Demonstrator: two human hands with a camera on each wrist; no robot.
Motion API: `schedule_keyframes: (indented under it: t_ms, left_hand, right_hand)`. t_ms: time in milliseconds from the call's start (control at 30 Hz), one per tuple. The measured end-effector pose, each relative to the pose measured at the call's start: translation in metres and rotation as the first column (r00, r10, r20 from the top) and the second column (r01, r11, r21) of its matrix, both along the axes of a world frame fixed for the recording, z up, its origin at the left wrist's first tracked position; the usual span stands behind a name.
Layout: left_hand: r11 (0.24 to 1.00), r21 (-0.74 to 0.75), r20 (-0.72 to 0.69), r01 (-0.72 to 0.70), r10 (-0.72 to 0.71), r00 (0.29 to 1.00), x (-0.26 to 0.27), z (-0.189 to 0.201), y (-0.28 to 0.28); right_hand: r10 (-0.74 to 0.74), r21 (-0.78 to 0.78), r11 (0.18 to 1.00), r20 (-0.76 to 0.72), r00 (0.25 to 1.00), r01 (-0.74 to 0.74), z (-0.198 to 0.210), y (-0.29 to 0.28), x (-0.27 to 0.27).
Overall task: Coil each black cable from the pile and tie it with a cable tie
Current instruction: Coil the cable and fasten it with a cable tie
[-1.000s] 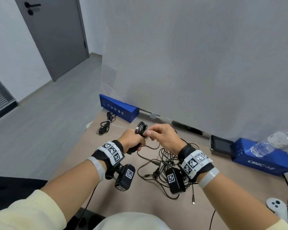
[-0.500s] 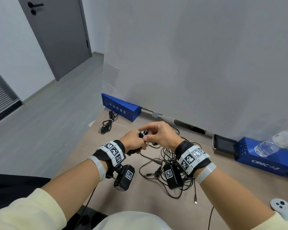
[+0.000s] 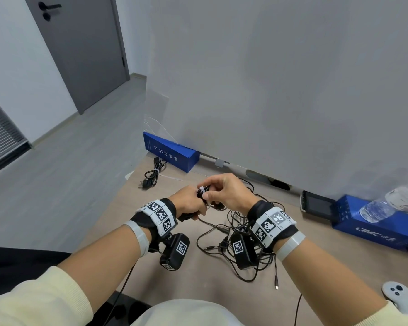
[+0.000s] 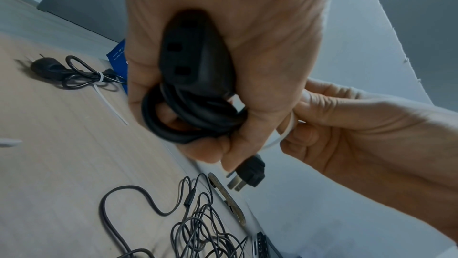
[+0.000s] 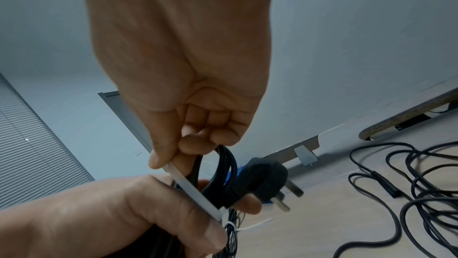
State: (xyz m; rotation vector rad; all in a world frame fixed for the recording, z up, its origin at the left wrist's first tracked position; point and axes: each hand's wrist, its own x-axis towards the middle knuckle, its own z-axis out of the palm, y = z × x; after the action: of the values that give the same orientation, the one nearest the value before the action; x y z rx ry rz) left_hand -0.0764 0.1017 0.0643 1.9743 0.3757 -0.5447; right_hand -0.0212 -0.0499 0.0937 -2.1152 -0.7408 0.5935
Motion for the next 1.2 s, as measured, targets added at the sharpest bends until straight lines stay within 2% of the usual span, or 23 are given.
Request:
schedule_keyframes:
  t_ms: [233, 500, 833, 933, 1067, 1200]
  left_hand:
    - [1.000, -0.005, -0.027, 0.015, -0.015, 1.000, 0.001, 0.001, 0.001]
    - [0.995, 0.091, -0.092, 0.051, -0.043, 0.995, 0.000, -0.003, 0.001]
    - [0.992, 0.100, -0.094, 0.070, -0.061, 0.994, -0.002, 0.001, -0.003]
    - [0.998, 0.053, -0.063, 0.028, -0.024, 0.998, -0.002, 0.006, -0.005]
    - [0.999, 0.027, -0.091, 0.021, -0.019, 0.996, -0.002, 0.005, -0.004]
    - [1.000, -0.022, -0.117, 0.015, -0.017, 0.993, 0.000, -0.001, 0.000]
  right_hand:
    - [0.029, -0.002, 1.000, -0.038, 0.999, -0.029, 0.003, 0.000, -0.002]
    - [0.058, -0.042, 0.997, -0.059, 0.997, -0.061, -0.003, -0.002, -0.002]
    - [-0.046, -0.019, 0.999, -0.061, 0.997, 0.045, -0.003, 0.002, -0.005]
    - [-0.092, 0.037, 0.995, -0.071, 0.993, 0.095, -0.004, 0.003, -0.008]
    - [-0.110, 0.078, 0.990, -0.069, 0.992, 0.115, -0.003, 0.002, -0.012]
    - [-0.107, 0.089, 0.990, 0.021, 0.994, 0.105, 0.001, -0.004, -0.011]
